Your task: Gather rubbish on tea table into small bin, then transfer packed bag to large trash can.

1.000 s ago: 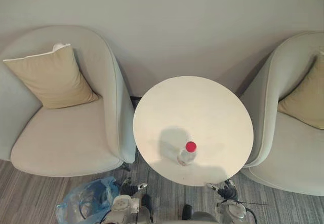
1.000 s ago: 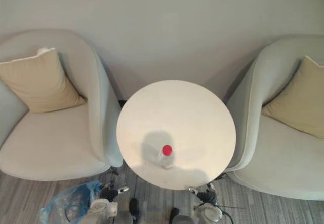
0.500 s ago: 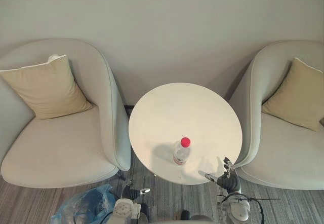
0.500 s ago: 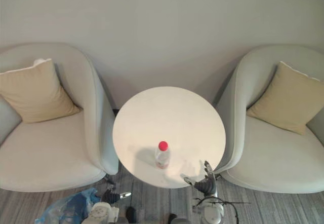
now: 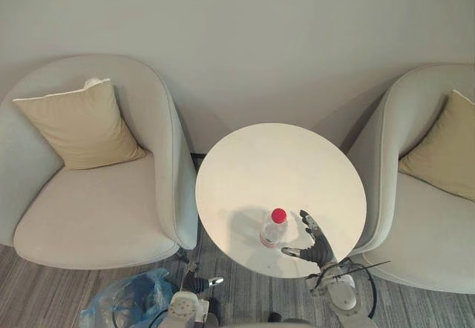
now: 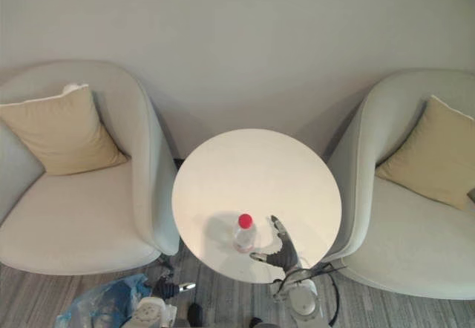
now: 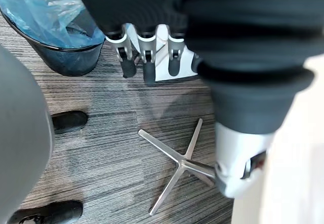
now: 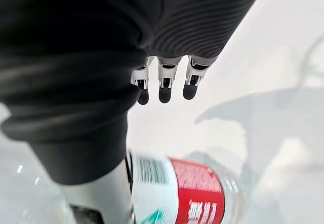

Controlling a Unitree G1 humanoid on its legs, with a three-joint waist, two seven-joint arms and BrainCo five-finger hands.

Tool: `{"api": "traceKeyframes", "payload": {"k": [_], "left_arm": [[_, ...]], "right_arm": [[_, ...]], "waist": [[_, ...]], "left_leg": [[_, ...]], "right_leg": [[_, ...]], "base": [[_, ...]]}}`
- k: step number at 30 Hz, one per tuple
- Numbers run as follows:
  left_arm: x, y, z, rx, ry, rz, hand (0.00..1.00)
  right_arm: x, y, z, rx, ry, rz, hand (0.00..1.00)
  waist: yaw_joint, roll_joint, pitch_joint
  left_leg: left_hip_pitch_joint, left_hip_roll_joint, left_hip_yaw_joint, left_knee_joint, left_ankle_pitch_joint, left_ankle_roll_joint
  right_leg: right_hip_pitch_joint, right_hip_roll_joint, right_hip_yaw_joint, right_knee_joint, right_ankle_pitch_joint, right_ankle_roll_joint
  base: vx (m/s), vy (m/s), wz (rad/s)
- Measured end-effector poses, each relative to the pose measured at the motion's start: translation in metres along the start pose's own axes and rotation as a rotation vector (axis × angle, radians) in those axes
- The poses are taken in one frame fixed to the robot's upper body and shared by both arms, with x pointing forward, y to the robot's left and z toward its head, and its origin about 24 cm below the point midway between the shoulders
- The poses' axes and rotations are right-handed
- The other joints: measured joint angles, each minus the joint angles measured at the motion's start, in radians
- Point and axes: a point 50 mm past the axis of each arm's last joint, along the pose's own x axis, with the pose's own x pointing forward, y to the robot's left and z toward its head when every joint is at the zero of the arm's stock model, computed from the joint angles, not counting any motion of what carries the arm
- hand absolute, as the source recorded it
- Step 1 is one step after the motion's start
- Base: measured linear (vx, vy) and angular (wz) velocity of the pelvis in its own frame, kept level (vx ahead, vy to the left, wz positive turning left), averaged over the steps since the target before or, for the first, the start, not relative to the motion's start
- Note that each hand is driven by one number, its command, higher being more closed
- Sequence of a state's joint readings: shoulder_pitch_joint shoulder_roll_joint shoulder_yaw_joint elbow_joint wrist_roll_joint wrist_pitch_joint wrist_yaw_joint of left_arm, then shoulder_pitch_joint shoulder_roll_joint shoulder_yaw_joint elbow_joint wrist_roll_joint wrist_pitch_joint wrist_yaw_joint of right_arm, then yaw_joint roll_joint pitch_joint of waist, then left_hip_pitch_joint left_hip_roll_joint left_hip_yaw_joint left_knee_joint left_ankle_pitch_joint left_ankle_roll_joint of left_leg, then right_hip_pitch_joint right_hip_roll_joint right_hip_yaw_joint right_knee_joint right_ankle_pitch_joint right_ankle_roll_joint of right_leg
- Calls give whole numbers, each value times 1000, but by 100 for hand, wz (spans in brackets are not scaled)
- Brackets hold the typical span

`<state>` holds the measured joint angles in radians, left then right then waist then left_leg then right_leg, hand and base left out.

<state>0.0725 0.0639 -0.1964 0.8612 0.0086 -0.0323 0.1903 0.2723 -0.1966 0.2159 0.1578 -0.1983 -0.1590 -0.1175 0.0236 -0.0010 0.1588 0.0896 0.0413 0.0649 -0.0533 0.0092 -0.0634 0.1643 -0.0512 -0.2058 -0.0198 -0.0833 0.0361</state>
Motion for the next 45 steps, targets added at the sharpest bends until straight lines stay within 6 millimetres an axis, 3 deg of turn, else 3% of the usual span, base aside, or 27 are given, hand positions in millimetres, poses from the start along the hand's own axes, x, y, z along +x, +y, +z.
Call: {"api": "traceKeyframes", "payload": {"k": [13, 25, 33, 34, 45], "left_arm": [[-1, -3, -2, 14, 2, -13, 0], [-1, -3, -2, 4, 3, -12, 0], [0, -3, -1, 3, 2, -12, 0], [0, -3, -1, 2, 1, -13, 0], [0, -3, 1, -4, -5, -13, 0]], "right_arm": [[9, 10, -14, -74, 58, 62, 0], [19, 5, -4, -99, 20, -35, 0], [29, 14, -5, -65, 45, -30, 0], [31, 14, -3, -62, 42, -27, 100], [43, 26, 0, -24, 63, 25, 100]], "waist": [[7, 7, -13], [10, 7, -13], [13, 7, -13], [14, 7, -13], [23, 6, -12]], "left_leg": [[15, -2, -41, -42, 35, -2], [12, -6, -59, -49, 38, 0], [0, -9, -79, -49, 42, -2], [-1, -9, -79, -50, 42, -2], [-9, -13, -96, -50, 42, -2]], "right_leg": [[12, 2, -33, 0, 0, 0], [14, 1, -51, -2, -3, 3], [11, 1, -66, -4, -6, 2], [11, 1, -67, -5, -6, 2], [11, -3, -85, -5, -11, 5]], "base": [[-42, -14, 8], [-16, -8, 4], [-14, -13, 7], [0, 0, 0], [-10, -9, 4]]}}
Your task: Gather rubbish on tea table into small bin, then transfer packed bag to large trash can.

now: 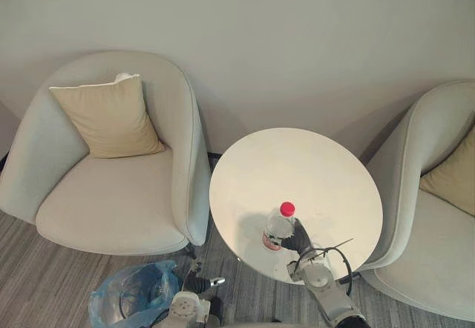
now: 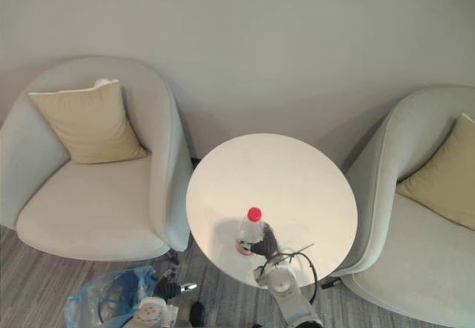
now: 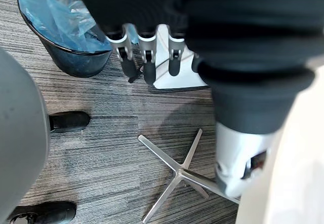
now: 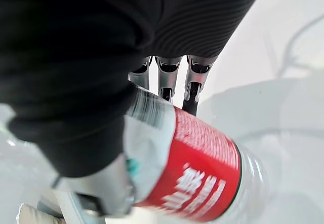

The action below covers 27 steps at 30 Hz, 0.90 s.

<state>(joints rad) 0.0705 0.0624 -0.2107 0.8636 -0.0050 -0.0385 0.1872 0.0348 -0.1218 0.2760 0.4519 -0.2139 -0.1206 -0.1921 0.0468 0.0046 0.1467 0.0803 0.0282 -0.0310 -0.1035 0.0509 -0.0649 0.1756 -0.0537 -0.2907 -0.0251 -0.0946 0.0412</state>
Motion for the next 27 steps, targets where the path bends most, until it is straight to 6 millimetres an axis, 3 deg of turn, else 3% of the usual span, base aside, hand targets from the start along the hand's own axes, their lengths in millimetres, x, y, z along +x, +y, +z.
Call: {"api": "traceKeyframes", "payload": {"k": [13, 18, 27], "left_arm": [[0, 0, 1, -6, -4, -13, 0], [0, 0, 0, -4, -2, -14, 0], [0, -1, 0, -1, -1, -19, 0]], "right_arm": [[-2, 1, 2, 46, -1, 11, 100], [-5, -3, 23, 71, -106, -7, 100], [-10, -7, 40, 82, -201, -9, 100]], "waist": [[3, -1, 1], [0, -1, 1], [-1, 6, 2]], "left_leg": [[-1, 0, 8, 0, 0, 0], [5, 3, 21, 0, -1, -1], [4, 5, 32, 1, -2, -2]], "right_leg": [[-2, -1, 14, 0, 0, 0], [-7, -1, 30, 4, 0, 0], [-15, 0, 45, 7, 0, 0]], "base": [[-11, -7, -1], [-35, -9, -9], [-15, -9, -4]]}}
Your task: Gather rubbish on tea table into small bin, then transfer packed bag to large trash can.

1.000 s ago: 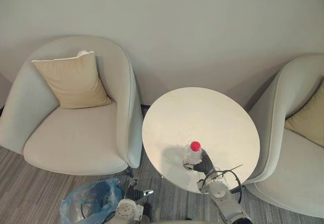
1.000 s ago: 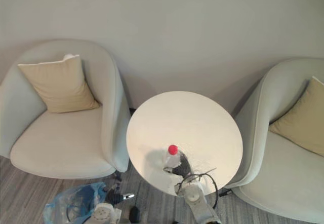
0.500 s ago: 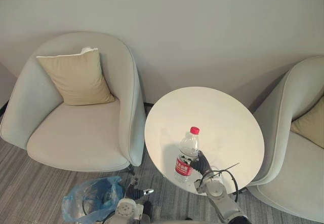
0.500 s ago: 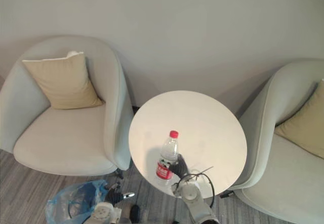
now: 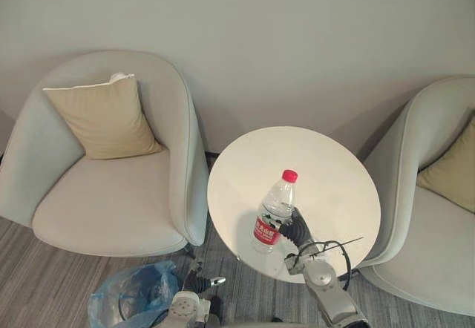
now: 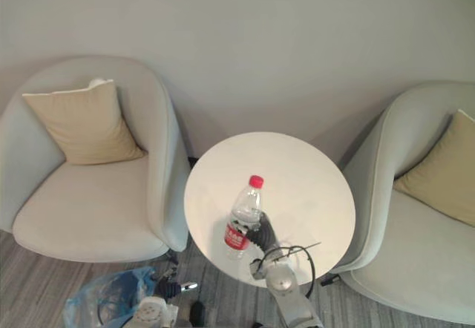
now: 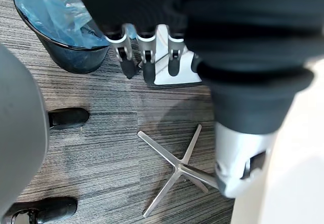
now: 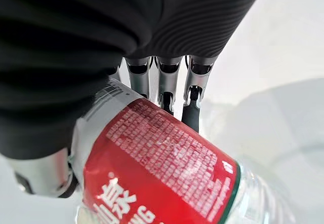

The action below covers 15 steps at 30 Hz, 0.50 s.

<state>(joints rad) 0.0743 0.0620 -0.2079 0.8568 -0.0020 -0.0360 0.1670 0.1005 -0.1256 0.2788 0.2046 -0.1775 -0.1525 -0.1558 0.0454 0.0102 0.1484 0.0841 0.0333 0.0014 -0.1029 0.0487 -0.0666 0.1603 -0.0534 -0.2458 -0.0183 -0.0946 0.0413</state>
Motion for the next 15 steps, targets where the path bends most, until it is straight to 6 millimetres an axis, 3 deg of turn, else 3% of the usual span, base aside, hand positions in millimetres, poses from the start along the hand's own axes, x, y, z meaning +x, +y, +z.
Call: {"api": "traceKeyframes", "payload": {"k": [3, 6, 8, 9, 10, 11, 12, 14, 15], "left_arm": [[0, -3, 1, 5, -4, -22, 0], [1, -11, 9, 3, -26, -47, 0], [1, -18, 17, -6, -60, -66, 0], [1, -18, 19, -5, -72, -66, 0], [2, -17, 21, 3, -79, -68, 0], [2, -19, 23, 1, -90, -80, 0], [2, -20, 24, 4, -87, -88, 0], [0, -31, 17, 20, -62, -120, 0], [-1, -34, 17, 23, -63, -127, 0]], "right_arm": [[1, -1, 1, -13, -8, 5, 100], [13, -13, 12, -70, -61, 4, 100], [26, -23, 26, -124, -120, -6, 100], [28, -24, 30, -129, -133, -10, 100], [33, -24, 37, -139, -161, -15, 100], [38, -25, 44, -145, -184, -17, 100], [40, -26, 47, -148, -196, -20, 100], [40, -31, 46, -169, -196, -25, 100], [40, -34, 46, -174, -195, -37, 100]], "waist": [[0, 20, 5], [3, 70, 36], [14, 107, 51], [16, 106, 51], [12, 89, 56], [13, 94, 55], [10, 89, 57], [-20, 92, 54], [-32, 93, 52]], "left_leg": [[-36, -4, -17, 18, 1, 1], [-130, -9, -64, 92, 4, -2], [-274, -13, -67, 228, 23, -12], [-293, -23, -72, 218, 58, -23], [-300, -25, -40, 200, 89, -15], [-331, 18, 89, 390, -48, 44], [-312, 70, 199, 501, -124, 60], [-166, 192, 423, 570, -189, 46], [-127, 211, 461, 551, -189, 43]], "right_leg": [[-21, -3, -18, 8, 0, 0], [-61, -9, -69, 35, -1, -2], [-127, -5, -106, 82, -4, -20], [-135, -8, -121, 79, -2, -32], [-151, -43, -175, 72, 0, -49], [-173, -48, -215, 90, 3, -63], [-168, -51, -235, 94, 4, -65], [-142, -69, -301, 108, 4, -66], [-136, -75, -324, 113, 4, -66]], "base": [[-38, -12, 18], [-75, -7, 53], [-166, -23, 77], [-180, -3, 94], [-185, -46, 89], [-157, -63, 89], [-101, -72, 65], [-84, 42, 86], [-111, 108, 114]]}}
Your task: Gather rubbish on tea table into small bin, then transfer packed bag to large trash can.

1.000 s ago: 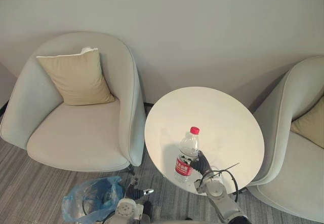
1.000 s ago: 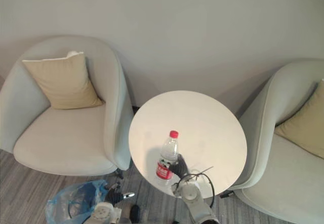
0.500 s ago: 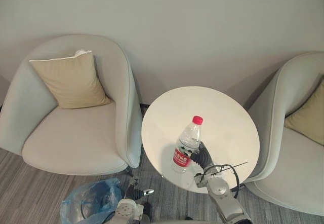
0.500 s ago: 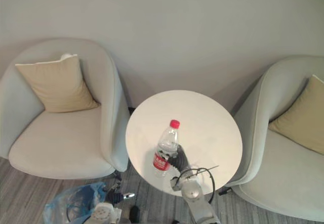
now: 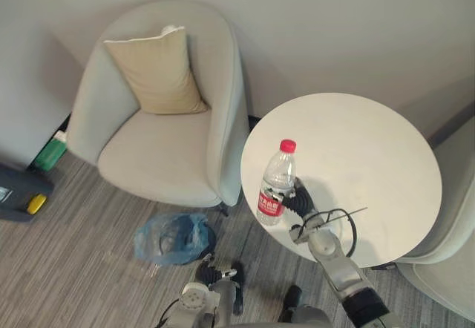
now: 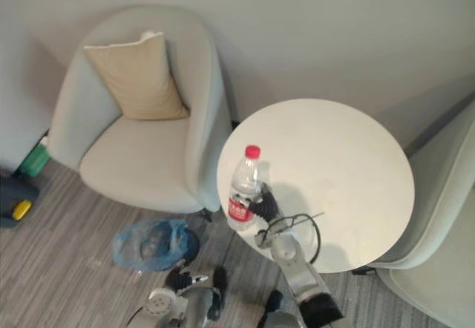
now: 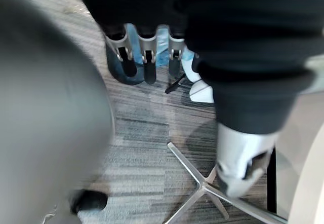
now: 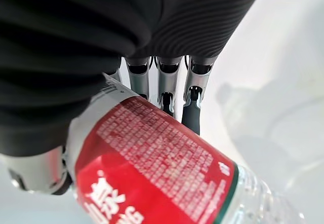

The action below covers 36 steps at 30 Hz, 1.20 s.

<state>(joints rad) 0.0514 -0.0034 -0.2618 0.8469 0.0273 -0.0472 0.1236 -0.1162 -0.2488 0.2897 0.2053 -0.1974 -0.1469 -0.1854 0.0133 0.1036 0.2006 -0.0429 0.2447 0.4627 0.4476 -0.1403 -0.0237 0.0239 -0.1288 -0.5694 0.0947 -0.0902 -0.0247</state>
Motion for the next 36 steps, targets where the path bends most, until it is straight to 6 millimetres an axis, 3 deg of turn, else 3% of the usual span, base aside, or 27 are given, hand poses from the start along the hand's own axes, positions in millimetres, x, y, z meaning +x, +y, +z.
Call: {"api": "traceKeyframes", "payload": {"k": [1, 3, 4, 5, 7, 8, 11, 15, 17, 18, 19, 20, 21, 23, 25, 29, 33, 36], "left_arm": [[0, -4, 2, 11, -8, -11, 0], [2, -11, 14, 48, -50, -40, 0], [3, -13, 17, 68, -62, -53, 0], [4, -15, 22, 89, -77, -63, 0], [3, -12, 18, 93, -63, -59, 0], [2, -11, 12, 88, -44, -52, 0], [-6, 2, -10, 41, 18, -2, 0], [-7, 13, -15, -19, 38, 52, 0], [-7, 13, -15, -18, 37, 53, 0], [-7, 16, -17, -14, 41, 59, 0], [-7, 23, -17, -8, 42, 74, 0], [-6, 30, -14, 10, 33, 87, 0], [-4, 32, -13, 17, 35, 90, 0], [-3, 32, -12, 20, 35, 89, 0], [-3, 31, -12, 12, 36, 85, 0], [-2, 33, -10, 3, 32, 89, 0], [-2, 34, -5, -9, 9, 96, 0], [-2, 36, -4, -30, 4, 109, 0]], "right_arm": [[0, -5, -1, -9, 1, -21, 100], [0, -21, -6, -32, 18, -77, 100], [-1, -27, -8, -34, 30, -101, 100], [0, -33, -9, -28, 45, -139, 100], [0, -34, -10, -13, 56, -152, 100], [1, -27, -10, 7, 61, -141, 100], [1, -6, -4, 69, 57, -109, 100], [-8, 3, -12, 90, 102, -97, 100], [-24, -1, -29, 69, 177, -118, 100], [-31, -1, -35, 76, 208, -125, 100], [-37, 1, -40, 94, 241, -137, 100], [-42, 3, -44, 107, 265, -143, 100], [-44, 2, -46, 100, 276, -141, 100], [-46, 0, -48, 101, 284, -151, 100], [-47, -5, -50, 99, 292, -172, 100], [-53, -13, -56, 110, 321, -209, 100], [-56, -13, -58, 147, 329, -211, 100], [-57, -13, -56, 153, 320, -206, 100]], "waist": [[-16, 6, -4], [-39, 27, -18], [-49, 35, -23], [-51, 36, -25], [-30, 7, -25], [-14, -12, -34], [-9, -10, -36], [11, -13, -34], [-2, -19, -29], [-10, -27, -28], [-23, -51, -11], [-30, -92, 4], [-29, -108, 7], [-30, -112, 5], [-30, -113, 5], [-29, -120, 3], [-15, -110, 3], [-1, -95, 7]], "left_leg": [[50, 24, 38, -45, -2, -15], [118, 57, 79, -208, 33, -80], [125, 58, 77, -274, 84, -93], [148, 34, 65, -379, 89, -135], [150, -4, 44, -418, 92, -146], [150, -31, 43, -418, 92, -145], [152, -83, 14, -408, 74, -113], [148, -142, -23, -410, 66, -81], [155, -172, -80, -412, 57, -46], [152, -170, -112, -416, 52, -39], [147, -177, -159, -413, 54, -41], [144, -204, -201, -406, 56, -43], [139, -222, -215, -403, 56, -45], [95, -225, -274, -387, 62, -52], [73, -218, -319, -374, 65, -55], [39, -192, -411, -299, 63, -58], [-66, -132, -408, -48, -4, -64], [-79, -93, -360, 42, -8, -60]], "right_leg": [[1, -9, -42, 12, 0, 0], [2, -27, -159, 41, 1, 2], [2, -31, -203, 53, 3, 6], [5, -43, -261, 68, 16, 26], [15, -82, -291, 77, 32, 51], [20, -109, -292, 77, 48, 68], [48, -162, -296, 70, 104, 71], [44, -222, -259, 113, 129, 71], [-34, -266, 6, 282, 74, -1], [-66, -240, 147, 335, 5, 19], [-78, -159, 322, 346, -76, 54], [-69, -113, 381, 314, -116, 44], [-48, -124, 382, 297, -137, 53], [-34, -122, 355, 268, -154, 80], [-14, -112, 320, 242, -154, 82], [102, -64, 249, 126, -114, 91], [182, 2, 267, 41, -74, 84], [218, 12, 324, 8, -65, 79]], "base": [[-127, 157, 123], [-165, 229, 160], [-203, 356, 178], [-160, 322, 143], [-136, 320, 87], [-117, 349, 46], [-81, 273, 35], [-42, 177, 24], [-23, 132, 65], [-24, -6, 102], [-39, -99, 114], [-43, -129, 99], [-30, -76, 74], [-5, -67, 62], [28, -130, 64], [58, -84, 72], [41, -22, 29], [40, 16, -29]]}}
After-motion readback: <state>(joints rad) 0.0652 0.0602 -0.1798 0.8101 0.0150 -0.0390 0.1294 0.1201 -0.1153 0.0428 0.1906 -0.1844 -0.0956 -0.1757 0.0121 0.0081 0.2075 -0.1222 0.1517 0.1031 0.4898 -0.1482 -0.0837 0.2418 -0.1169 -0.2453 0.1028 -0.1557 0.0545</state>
